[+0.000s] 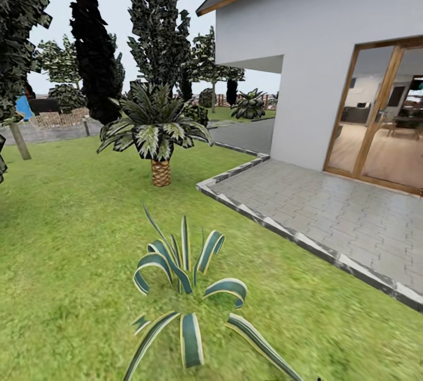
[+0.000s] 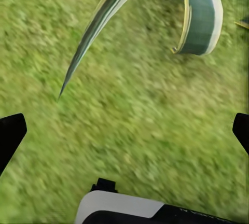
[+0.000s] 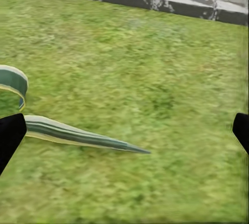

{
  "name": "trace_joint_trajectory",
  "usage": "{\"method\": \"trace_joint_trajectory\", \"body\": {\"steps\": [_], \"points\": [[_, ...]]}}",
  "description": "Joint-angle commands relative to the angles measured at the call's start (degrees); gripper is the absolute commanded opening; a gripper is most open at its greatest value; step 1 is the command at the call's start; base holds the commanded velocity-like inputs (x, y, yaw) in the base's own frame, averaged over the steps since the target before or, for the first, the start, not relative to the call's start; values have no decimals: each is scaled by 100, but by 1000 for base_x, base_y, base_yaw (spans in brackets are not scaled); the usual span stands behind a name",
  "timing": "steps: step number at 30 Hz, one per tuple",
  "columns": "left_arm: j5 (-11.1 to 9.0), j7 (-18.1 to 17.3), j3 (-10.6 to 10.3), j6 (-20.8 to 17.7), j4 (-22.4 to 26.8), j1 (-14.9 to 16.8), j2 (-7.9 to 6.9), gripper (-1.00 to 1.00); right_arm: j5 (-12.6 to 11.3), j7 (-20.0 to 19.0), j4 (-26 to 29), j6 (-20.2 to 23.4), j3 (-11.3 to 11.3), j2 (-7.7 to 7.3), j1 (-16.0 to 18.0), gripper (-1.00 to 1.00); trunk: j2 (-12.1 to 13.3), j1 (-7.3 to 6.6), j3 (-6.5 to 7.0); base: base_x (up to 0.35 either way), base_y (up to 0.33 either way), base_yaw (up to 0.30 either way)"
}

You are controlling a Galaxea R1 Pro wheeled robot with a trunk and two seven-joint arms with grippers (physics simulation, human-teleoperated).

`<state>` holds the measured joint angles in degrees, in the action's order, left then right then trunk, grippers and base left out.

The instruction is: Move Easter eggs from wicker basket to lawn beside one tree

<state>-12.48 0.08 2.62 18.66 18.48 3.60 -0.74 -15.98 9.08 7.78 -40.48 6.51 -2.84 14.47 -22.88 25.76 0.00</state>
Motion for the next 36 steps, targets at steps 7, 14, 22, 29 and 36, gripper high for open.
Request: {"method": "trace_joint_trajectory", "body": {"steps": [7, 14, 22, 29, 36], "points": [[-17, 1, 25, 15, -2, 1, -11, 100, 24, 4, -8, -12, 26, 7, 3, 100, -4, 2, 22, 0, 1, -272], [-30, 8, 36, 12, -2, 2, -14, 100, 25, -3, -13, -12, 18, 11, 3, 100, -4, 2, 46, 0, 0, -272], [-35, 10, 38, 11, -2, 0, -14, 100, 31, -6, -14, -12, 16, 20, 3, 100, -4, 2, 73, 0, 0, -272], [-35, 10, 37, 11, -2, 0, -16, 100, 35, -24, -15, -15, 2, 25, 3, 100, -4, 2, 97, 0, 0, -272], [-29, 3, 37, 14, -2, 0, -17, 100, 94, -44, -22, -21, -47, 49, 3, 100, -4, 2, 121, 0, 0, -264]]}}
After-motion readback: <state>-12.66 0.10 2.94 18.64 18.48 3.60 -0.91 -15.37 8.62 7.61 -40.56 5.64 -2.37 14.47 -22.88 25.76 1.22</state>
